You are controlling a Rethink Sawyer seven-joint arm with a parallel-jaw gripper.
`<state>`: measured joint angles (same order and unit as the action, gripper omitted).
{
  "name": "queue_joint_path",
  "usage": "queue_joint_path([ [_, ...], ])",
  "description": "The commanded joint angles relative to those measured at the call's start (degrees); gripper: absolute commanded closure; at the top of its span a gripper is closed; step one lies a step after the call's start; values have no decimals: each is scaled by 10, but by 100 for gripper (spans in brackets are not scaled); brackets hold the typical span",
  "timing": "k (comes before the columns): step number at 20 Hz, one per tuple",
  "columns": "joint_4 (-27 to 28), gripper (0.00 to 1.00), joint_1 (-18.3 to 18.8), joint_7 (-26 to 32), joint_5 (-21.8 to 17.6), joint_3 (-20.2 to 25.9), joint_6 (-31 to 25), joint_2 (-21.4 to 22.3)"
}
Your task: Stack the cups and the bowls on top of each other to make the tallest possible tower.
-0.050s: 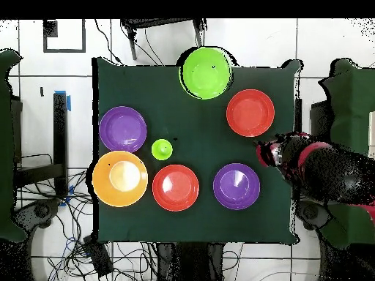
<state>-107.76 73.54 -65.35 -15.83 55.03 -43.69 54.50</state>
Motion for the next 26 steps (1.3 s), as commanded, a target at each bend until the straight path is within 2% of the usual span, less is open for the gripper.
queue_joint_path([
  [1, -90, 0, 8, 51, -48, 22, 24, 8],
  [7, -118, 0, 35, 54, -54, 41, 29, 12],
  [10, -141, 0, 56, 58, -68, 55, 52, 8],
  [16, -173, 0, 77, 48, -95, 71, 97, 6],
  [19, -176, 0, 78, 43, -105, 69, 91, 5],
  [26, -197, 0, 105, 44, -121, 84, 103, -5],
])
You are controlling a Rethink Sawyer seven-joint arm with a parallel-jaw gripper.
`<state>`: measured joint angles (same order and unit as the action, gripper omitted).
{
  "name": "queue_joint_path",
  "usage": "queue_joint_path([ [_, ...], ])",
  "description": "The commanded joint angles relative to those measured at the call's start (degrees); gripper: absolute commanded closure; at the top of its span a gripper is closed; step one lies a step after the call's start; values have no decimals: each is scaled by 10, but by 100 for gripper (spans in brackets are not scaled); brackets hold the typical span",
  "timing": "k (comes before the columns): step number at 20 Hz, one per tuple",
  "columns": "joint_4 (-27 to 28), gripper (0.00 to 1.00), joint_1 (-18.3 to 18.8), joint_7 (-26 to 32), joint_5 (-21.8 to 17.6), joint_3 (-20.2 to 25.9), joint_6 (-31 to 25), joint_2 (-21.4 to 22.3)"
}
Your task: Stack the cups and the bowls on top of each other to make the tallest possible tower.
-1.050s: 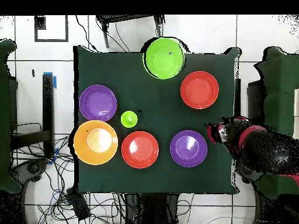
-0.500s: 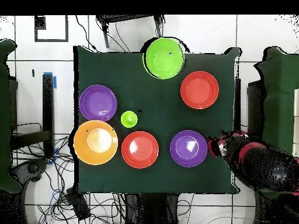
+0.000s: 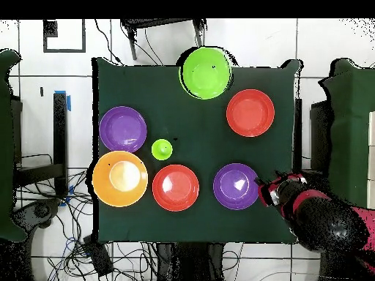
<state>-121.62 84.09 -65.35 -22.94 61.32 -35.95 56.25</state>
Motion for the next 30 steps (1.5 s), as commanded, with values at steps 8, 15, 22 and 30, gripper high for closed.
queue_joint_path([
  [8, -95, 0, 41, 30, -70, 33, 51, -15],
  [15, -97, 0, 63, 41, -96, 30, 46, -32],
  [22, -85, 0, 82, 50, -136, 8, 52, -77],
  [30, -76, 0, 132, 72, -170, 7, 44, -108],
])
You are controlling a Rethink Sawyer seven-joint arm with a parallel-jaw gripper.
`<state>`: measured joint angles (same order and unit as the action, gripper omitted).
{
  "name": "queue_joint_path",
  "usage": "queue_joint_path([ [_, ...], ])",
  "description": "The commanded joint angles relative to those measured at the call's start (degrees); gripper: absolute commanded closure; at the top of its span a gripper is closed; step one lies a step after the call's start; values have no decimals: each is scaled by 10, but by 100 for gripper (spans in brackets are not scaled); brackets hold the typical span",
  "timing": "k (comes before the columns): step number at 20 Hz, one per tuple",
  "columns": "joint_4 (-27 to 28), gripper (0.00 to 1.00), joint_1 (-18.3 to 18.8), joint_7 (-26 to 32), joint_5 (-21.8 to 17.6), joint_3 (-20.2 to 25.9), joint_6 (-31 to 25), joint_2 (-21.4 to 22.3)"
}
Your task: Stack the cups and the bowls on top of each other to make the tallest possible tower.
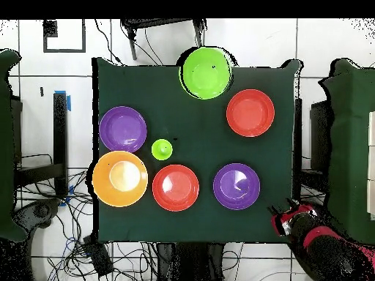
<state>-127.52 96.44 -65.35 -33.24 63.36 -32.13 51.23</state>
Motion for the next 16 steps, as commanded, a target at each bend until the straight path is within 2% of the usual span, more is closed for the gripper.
queue_joint_path([
  [1, -16, 0, 14, 74, -70, -13, 3, -60],
  [10, 3, 0, 56, 92, -95, -14, -20, -94],
  [16, 19, 0, 66, 93, -113, -19, -20, -125],
])
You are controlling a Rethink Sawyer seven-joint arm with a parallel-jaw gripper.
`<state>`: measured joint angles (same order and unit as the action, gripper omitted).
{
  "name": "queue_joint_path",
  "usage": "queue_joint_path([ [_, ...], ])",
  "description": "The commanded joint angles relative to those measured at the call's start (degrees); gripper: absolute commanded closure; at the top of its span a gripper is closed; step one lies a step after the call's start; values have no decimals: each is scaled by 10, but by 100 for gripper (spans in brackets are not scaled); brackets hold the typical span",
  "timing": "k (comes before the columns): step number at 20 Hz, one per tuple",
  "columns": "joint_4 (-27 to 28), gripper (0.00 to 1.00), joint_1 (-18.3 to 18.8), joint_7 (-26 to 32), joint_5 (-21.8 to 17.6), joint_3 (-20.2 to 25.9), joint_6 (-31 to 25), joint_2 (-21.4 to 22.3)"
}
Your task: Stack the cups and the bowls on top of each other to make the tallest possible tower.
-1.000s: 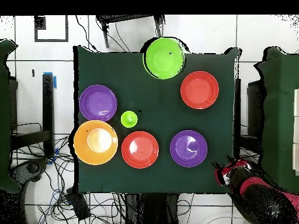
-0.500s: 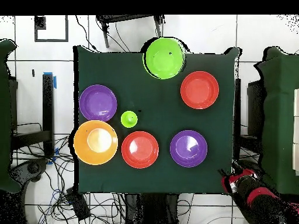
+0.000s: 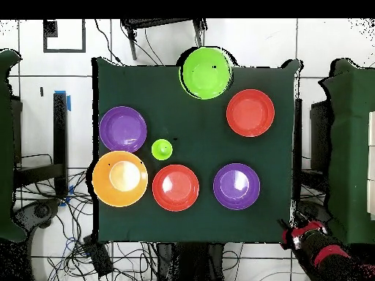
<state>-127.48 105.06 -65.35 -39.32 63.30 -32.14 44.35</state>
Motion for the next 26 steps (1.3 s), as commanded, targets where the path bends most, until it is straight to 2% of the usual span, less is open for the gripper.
queue_joint_path([
  [1, 22, 0, -20, 95, -54, -18, -22, -63],
  [12, 24, 0, -27, 73, -68, -18, -12, -91],
  [18, 21, 0, -41, 51, -83, -29, 8, -110],
  [26, 34, 0, -60, 40, -91, -34, 0, -117],
])
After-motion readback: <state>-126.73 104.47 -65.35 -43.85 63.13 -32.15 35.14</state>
